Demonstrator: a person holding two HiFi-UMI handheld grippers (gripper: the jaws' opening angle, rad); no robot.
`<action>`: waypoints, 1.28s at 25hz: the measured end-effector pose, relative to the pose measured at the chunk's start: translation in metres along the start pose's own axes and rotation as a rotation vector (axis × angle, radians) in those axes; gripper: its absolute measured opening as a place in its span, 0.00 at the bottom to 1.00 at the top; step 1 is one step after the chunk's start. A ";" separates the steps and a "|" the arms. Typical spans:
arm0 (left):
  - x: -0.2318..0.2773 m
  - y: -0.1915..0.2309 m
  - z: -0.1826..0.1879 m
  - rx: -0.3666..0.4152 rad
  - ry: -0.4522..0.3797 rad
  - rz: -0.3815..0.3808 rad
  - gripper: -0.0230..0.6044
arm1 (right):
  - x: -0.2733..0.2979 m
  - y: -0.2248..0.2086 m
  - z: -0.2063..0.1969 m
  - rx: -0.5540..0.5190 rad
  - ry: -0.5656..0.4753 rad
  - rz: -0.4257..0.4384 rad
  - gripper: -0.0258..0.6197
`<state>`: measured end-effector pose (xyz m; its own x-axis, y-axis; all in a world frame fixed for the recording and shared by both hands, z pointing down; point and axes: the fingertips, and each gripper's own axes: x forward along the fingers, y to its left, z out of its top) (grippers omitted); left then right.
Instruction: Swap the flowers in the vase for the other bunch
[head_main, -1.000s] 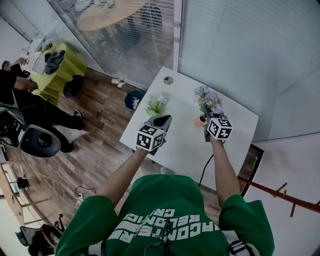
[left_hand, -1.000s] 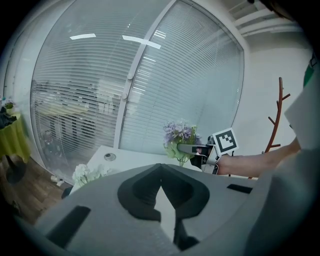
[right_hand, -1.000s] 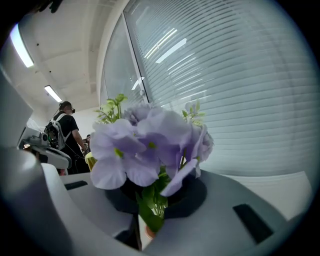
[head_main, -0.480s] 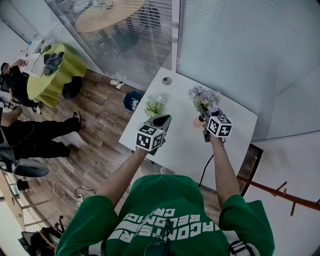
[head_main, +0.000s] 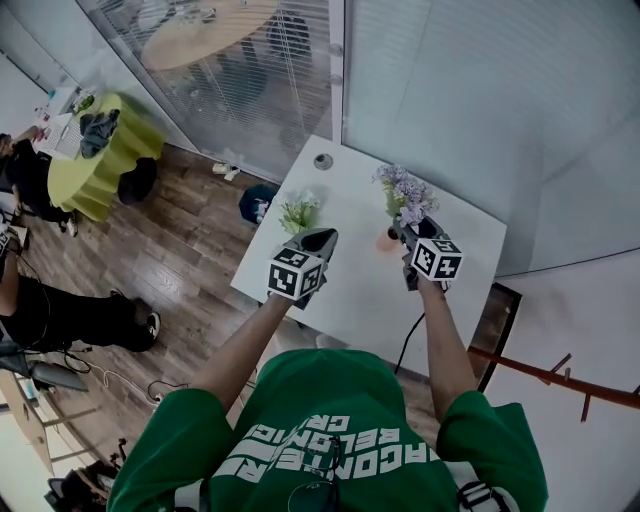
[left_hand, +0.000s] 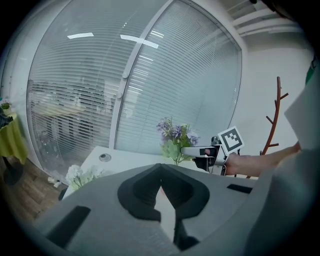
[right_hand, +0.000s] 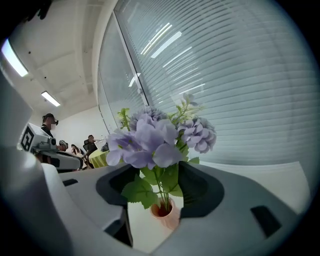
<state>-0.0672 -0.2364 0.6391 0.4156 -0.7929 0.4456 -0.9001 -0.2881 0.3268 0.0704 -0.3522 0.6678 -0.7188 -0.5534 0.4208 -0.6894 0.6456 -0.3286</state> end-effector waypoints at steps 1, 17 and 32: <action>0.001 -0.002 0.000 0.001 0.000 -0.003 0.05 | -0.004 -0.001 0.000 -0.001 -0.001 -0.002 0.39; 0.010 -0.043 0.014 0.049 0.002 -0.145 0.05 | -0.099 -0.011 -0.006 0.027 -0.055 -0.151 0.39; -0.041 -0.074 -0.004 0.058 -0.021 -0.245 0.05 | -0.195 0.046 -0.042 0.008 -0.090 -0.317 0.07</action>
<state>-0.0173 -0.1803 0.5999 0.6200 -0.7063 0.3417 -0.7791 -0.5029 0.3742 0.1822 -0.1923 0.6066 -0.4730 -0.7708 0.4268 -0.8806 0.4297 -0.1998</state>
